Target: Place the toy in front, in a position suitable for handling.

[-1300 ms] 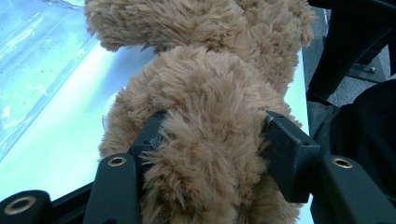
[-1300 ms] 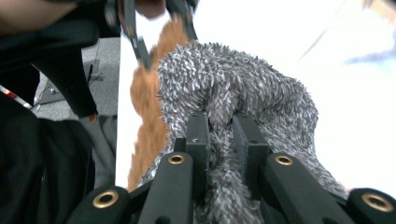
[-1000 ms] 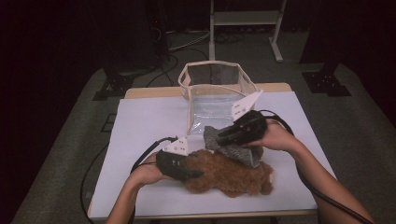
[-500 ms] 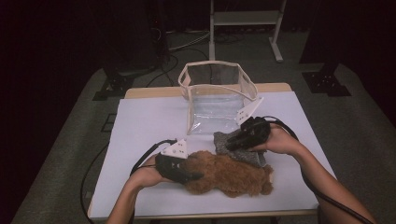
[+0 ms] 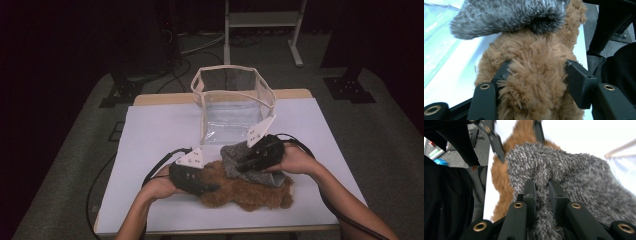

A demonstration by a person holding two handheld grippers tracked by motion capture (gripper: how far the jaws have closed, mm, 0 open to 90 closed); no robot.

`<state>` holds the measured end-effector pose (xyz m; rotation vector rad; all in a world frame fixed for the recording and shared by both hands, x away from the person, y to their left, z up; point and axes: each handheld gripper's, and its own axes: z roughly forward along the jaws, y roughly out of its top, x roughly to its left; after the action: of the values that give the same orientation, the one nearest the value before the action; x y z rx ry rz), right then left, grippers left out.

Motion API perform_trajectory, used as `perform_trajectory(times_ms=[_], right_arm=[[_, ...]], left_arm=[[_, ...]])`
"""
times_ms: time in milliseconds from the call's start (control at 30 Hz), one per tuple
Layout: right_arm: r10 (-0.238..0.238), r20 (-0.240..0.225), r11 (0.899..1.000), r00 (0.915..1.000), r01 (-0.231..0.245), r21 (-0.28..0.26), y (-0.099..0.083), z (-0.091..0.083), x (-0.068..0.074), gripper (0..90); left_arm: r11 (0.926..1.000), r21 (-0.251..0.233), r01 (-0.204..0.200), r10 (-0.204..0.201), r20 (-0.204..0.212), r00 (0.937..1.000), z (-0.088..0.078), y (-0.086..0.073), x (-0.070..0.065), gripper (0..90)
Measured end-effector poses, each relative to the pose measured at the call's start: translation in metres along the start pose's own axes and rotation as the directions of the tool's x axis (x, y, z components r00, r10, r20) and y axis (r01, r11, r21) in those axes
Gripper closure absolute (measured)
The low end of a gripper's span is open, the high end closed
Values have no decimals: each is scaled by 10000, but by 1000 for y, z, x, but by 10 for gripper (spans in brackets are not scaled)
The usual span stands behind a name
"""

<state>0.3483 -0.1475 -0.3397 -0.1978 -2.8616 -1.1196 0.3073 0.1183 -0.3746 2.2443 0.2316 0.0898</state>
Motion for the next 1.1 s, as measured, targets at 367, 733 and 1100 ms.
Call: perform_trajectory(times_ms=[367, 733, 1100], right_arm=[[549, 159, 9982, 9984, -545, -240, -21, -8, -7, 777], [-734, 221, 9964, 9971, 743, -403, 32, 15, 9, 776], [-412, 260, 9991, 9988, 413, -33, 14, 7, 5, 774]], left_arm=[[9982, -154, 577, -584, -544, 9968, -19, -15, 8, 377], [9992, -283, 297, -295, 71, 9995, -1, -10, 3, 453], [9990, -324, 322, -324, -36, 9995, -3, -14, 4, 445]])
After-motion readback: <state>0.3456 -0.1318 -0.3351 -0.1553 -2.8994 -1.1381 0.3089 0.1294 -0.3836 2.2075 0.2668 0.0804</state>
